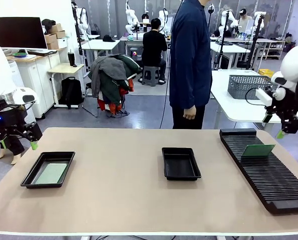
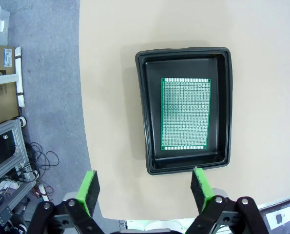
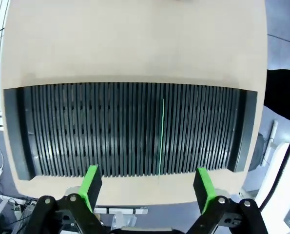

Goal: Inspect and transfer BCBs to ESD trays.
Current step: Pick up the Blank PCB from the PCB Rack and place it in the right ESD tray.

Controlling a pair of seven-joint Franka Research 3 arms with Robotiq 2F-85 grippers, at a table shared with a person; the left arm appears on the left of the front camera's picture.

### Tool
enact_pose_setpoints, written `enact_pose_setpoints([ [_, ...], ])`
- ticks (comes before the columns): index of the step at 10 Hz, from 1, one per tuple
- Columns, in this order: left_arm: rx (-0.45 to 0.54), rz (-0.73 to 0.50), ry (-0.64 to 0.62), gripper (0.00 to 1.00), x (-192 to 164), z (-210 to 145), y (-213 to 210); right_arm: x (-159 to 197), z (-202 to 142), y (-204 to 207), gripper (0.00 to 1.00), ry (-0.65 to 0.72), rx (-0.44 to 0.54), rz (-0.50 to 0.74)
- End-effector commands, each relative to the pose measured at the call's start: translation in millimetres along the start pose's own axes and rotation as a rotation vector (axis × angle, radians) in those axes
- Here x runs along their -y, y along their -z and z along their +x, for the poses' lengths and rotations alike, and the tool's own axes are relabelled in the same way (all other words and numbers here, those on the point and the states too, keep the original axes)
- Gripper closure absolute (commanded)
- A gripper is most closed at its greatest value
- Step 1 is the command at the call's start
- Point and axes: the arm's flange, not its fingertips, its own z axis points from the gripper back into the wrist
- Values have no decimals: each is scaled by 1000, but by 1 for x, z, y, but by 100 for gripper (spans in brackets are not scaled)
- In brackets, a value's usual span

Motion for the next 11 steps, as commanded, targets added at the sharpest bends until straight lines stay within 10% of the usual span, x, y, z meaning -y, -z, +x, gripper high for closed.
enact_pose_setpoints([
  [1, -1, 1, 9, 0, 0, 0, 0, 4, -8, 22, 0, -39, 21, -28],
  [11, -1, 1, 9, 0, 0, 0, 0, 33, -21, 106, 0, 21, -42, 26],
])
